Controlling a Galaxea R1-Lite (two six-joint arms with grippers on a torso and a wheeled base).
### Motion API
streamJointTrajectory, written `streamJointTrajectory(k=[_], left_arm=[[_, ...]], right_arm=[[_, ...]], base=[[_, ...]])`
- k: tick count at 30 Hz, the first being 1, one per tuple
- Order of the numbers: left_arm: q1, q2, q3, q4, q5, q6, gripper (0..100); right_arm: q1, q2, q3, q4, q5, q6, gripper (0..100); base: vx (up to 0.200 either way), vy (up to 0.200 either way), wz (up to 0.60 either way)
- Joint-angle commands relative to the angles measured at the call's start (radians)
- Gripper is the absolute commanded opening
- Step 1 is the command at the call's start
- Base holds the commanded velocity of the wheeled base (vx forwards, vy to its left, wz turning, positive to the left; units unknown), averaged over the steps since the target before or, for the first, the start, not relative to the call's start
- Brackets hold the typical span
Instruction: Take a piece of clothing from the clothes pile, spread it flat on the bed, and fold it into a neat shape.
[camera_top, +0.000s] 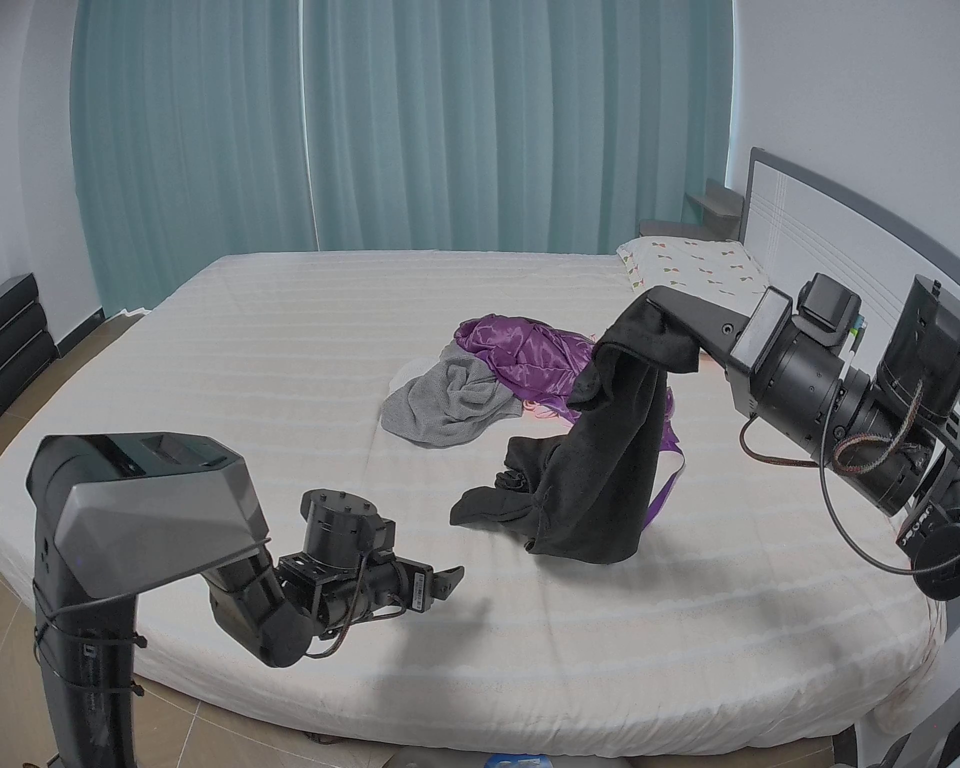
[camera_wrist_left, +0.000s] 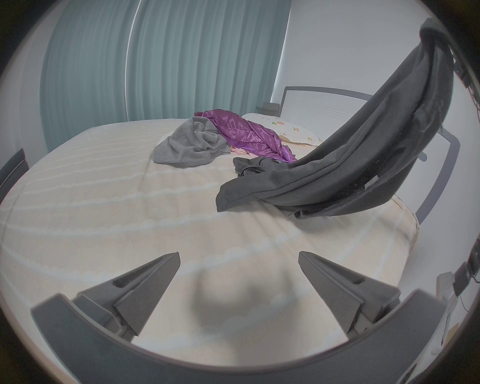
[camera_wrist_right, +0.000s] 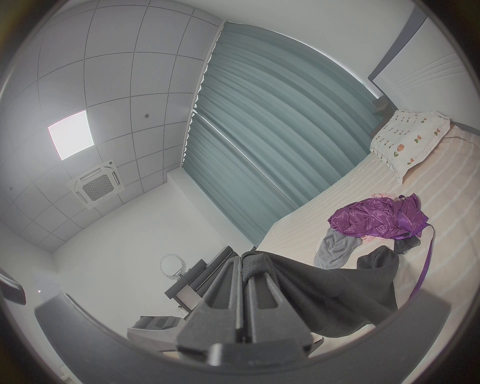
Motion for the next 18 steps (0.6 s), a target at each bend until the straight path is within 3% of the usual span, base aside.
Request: streamJointTrajectory(k=[1,13,18], left_arm=[[-0.024,0.109,-0.104,-0.001,0.022,-0.001,100],[-0.038,0.233,-0.349,0.021,0.084,0.008,100],[-0.038,0.287,-0.489,0.099,0.093,0.01,100]], right_arm=[[0.0,-0.016,0.003,0.0,-0.003,-0.001,0],[0.0,-0.087,0.024,0.002,-0.005,-0.001,0],[-0.001,-0.094,0.038,0.002,-0.005,-0.003,0]], base=[[0.0,0.0,0.0],[0.0,0.0,0.0],[0.0,0.0,0.0]])
